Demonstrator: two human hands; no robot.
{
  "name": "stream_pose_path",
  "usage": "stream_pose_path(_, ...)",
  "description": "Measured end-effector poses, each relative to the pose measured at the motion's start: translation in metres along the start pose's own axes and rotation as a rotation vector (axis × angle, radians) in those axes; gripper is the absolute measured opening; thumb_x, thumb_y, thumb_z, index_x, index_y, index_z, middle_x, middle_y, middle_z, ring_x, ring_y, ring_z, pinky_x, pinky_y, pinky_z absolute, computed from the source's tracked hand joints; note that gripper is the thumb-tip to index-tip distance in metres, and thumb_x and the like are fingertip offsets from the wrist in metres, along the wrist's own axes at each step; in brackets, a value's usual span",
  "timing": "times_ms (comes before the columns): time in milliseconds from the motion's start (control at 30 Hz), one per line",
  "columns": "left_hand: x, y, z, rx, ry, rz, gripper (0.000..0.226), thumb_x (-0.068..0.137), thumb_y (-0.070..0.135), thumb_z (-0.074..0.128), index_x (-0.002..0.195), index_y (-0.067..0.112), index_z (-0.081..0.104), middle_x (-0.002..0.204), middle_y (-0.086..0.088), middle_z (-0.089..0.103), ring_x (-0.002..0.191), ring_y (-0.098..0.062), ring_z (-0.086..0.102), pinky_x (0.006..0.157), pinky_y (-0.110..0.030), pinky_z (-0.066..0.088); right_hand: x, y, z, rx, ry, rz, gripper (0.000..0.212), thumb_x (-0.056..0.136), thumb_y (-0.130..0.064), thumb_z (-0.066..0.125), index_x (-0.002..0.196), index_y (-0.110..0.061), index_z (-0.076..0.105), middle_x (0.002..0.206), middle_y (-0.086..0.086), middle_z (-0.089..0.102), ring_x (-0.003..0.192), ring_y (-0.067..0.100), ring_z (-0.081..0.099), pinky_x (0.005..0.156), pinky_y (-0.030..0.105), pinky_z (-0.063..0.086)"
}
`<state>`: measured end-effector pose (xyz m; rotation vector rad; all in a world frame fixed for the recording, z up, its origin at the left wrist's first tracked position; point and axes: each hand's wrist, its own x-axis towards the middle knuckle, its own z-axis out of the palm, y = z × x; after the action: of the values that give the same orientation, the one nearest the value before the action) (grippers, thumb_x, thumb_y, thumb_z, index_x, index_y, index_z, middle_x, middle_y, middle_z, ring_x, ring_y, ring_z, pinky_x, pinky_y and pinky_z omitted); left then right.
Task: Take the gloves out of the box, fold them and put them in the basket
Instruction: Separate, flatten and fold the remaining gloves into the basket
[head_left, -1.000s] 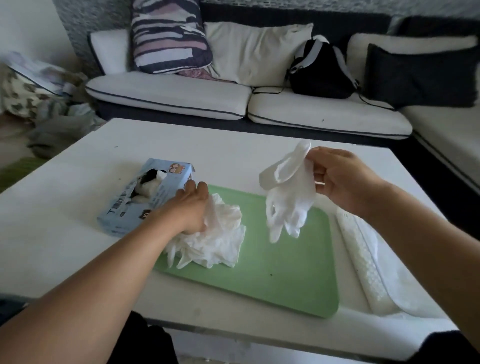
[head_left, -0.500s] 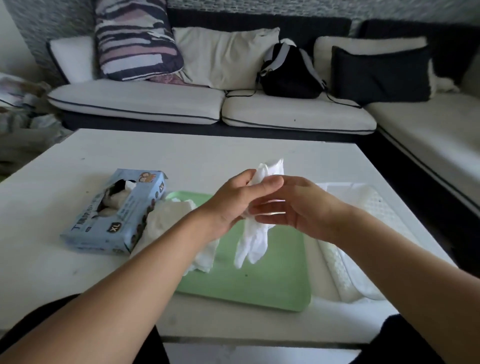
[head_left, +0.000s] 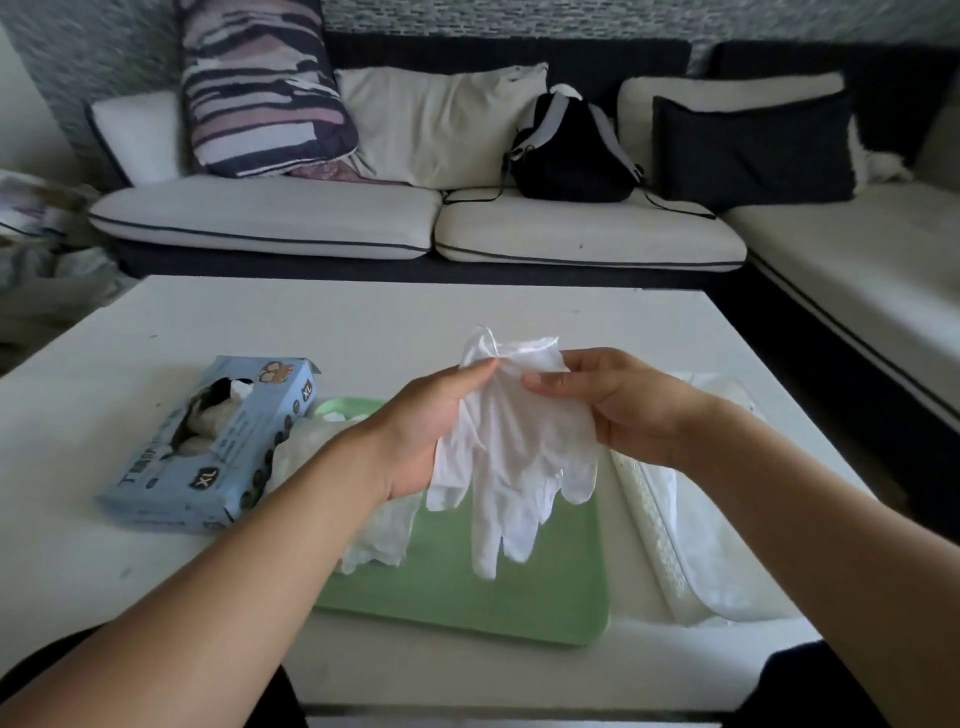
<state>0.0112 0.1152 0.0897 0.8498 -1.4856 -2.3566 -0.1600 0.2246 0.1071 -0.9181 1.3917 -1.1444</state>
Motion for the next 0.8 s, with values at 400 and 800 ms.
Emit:
stream_pose_path(400, -0.012, 0.017, -0.023, 0.639, -0.013, 0.003, 0.027, 0.096, 0.033, 0.066, 0.081, 0.011, 0.071, 0.091, -0.018, 0.075, 0.082, -0.033, 0.070, 0.073, -0.037, 0.058, 0.002, 0.011, 0.009, -0.116, -0.080, 0.248, 0.030, 0.088, -0.004, 0.070, 0.118, -0.006, 0.071, 0.111, 0.013, 0.074, 0.094, 0.028, 0.073, 0.079, 0.036, 0.061)
stream_pose_path(800, 0.035, 0.010, -0.048, 0.785, 0.340, 0.777, 0.033, 0.090, 0.041, 0.064, 0.093, 0.010, 0.071, 0.087, -0.022, 0.070, 0.075, -0.014, 0.056, 0.070, -0.037, 0.049, 0.027, 0.014, 0.011, -0.238, 0.444, -0.396, 0.010, 0.084, -0.009, 0.078, 0.093, -0.006, 0.079, 0.088, 0.006, 0.078, 0.076, 0.014, 0.070, 0.078, 0.030, 0.060)
